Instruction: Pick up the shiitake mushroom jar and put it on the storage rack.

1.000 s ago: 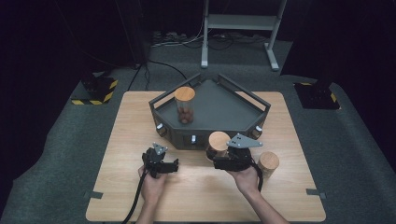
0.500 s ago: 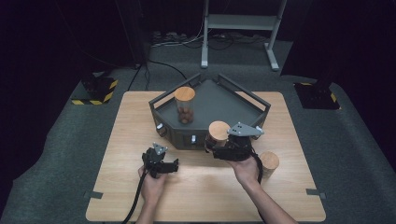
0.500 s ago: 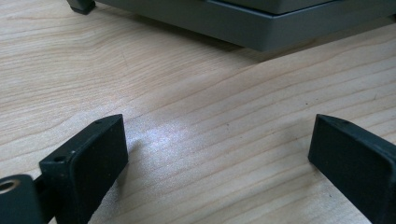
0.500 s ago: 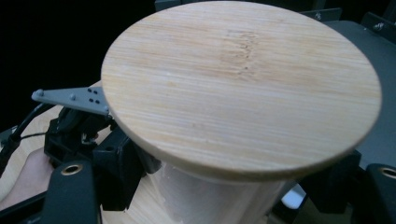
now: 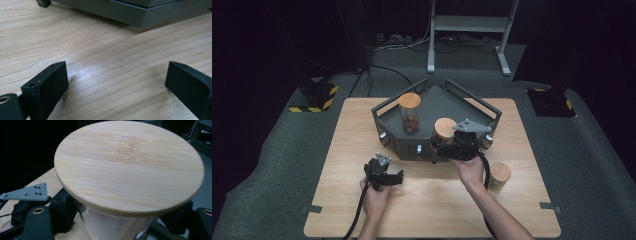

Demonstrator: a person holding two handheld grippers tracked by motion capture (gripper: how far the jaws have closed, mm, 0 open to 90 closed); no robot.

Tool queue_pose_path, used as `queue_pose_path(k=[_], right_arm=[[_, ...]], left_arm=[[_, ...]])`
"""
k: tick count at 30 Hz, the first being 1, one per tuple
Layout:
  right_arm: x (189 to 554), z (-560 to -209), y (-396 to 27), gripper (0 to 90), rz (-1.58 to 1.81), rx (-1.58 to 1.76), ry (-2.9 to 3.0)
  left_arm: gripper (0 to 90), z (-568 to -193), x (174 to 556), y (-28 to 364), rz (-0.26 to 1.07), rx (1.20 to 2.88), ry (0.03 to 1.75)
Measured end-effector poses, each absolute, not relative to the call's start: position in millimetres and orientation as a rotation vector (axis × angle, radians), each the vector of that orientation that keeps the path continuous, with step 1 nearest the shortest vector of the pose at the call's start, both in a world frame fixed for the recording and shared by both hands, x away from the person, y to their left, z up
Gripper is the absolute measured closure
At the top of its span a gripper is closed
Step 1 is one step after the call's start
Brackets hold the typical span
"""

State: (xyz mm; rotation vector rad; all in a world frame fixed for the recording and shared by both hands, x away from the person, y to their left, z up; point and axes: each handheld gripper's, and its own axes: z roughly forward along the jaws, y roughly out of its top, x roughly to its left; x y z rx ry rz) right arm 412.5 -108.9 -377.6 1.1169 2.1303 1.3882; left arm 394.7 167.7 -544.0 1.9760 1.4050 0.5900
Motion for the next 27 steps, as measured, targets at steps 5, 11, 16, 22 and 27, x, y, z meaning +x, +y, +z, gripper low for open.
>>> queue_pose_path(k=[5, 11, 16, 22, 27], right_arm=[[419.8, -375.9, -105.2, 25.4, 1.369, 1.134, 2.109], [430.8, -376.9, -104.5, 25.4, 1.346, 1.169, 2.096], [437.7, -376.0, -104.4, 25.4, 1.322, 1.175, 2.09], [446.6, -375.2, -104.5, 25.4, 1.31, 1.197, 2.074], [453.3, -376.3, -104.4, 25.4, 1.303, 1.218, 2.066]], left_arm=[[4.4, -543.9, 394.7, 167.7, 0.59, 1.977, 1.405], [4.4, -543.9, 394.7, 167.7, 0.59, 1.977, 1.405], [4.5, -543.9, 394.7, 167.7, 0.59, 1.977, 1.405], [4.5, -543.9, 394.7, 167.7, 0.59, 1.977, 1.405], [4.5, -543.9, 394.7, 167.8, 0.59, 1.979, 1.404]])
